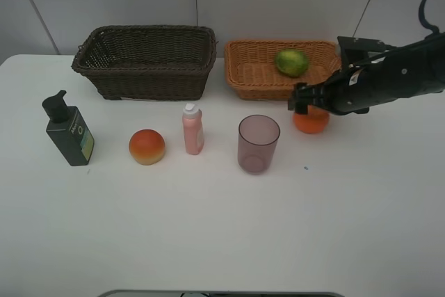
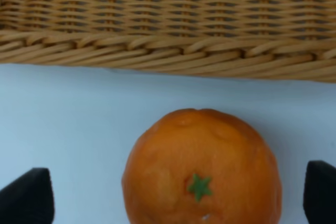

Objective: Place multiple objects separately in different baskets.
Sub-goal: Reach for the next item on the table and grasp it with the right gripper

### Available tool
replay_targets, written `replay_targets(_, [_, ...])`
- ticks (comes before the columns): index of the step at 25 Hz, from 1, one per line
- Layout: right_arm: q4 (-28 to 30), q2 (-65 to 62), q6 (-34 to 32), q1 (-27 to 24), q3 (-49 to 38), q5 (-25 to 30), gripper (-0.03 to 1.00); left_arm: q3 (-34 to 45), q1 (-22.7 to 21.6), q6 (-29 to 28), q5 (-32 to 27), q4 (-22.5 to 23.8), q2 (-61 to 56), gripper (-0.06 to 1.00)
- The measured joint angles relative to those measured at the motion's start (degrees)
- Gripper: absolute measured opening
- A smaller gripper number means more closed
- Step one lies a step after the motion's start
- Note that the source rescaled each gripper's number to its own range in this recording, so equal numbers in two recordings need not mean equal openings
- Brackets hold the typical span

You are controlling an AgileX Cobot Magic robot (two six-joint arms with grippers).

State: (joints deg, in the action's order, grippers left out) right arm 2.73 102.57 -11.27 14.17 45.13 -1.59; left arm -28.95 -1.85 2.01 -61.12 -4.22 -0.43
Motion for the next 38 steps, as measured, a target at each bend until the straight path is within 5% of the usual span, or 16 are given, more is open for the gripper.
replay_targets(15, [0.5, 6.0, 0.1, 0.0, 0.1, -7.0, 1.00, 0.0, 0.0, 0.0, 0.0, 0.0, 0.0, 0.88])
replay_targets(38, [1.3, 9.1, 0.2, 0.0, 0.1, -9.5, 1.00, 0.0, 0.0, 0.0, 0.0, 0.0, 0.0, 0.88])
